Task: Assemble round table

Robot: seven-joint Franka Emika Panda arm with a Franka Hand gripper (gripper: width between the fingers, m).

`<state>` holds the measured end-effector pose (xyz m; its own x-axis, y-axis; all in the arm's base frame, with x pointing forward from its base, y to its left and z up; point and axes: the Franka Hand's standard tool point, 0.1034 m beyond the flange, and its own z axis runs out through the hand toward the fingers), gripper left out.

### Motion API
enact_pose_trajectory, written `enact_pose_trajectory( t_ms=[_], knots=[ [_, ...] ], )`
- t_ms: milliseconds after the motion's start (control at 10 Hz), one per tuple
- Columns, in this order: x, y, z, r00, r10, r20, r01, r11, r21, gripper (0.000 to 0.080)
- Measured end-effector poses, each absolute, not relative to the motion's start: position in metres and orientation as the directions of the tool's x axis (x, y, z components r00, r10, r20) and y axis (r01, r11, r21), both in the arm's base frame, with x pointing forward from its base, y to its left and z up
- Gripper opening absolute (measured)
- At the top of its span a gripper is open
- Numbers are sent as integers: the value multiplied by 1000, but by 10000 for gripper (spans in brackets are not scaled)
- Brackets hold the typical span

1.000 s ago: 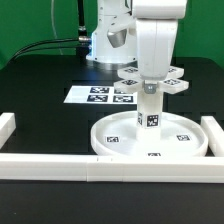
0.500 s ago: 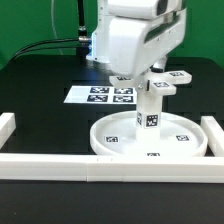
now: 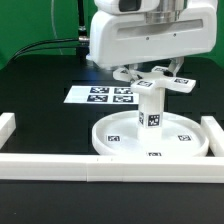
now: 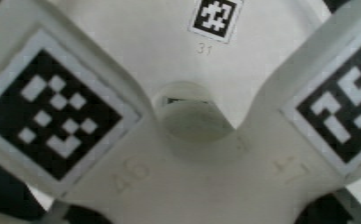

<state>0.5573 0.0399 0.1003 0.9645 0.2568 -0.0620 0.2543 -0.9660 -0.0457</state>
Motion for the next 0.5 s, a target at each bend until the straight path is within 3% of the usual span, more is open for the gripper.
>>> enact_pose_trajectory(
  t_ms=[300, 500],
  knots=[
    [557, 41, 100, 990, -116, -74, -120, -992, -41, 452],
    [558, 40, 100, 965, -252, -76, -256, -966, -38, 452]
  ],
)
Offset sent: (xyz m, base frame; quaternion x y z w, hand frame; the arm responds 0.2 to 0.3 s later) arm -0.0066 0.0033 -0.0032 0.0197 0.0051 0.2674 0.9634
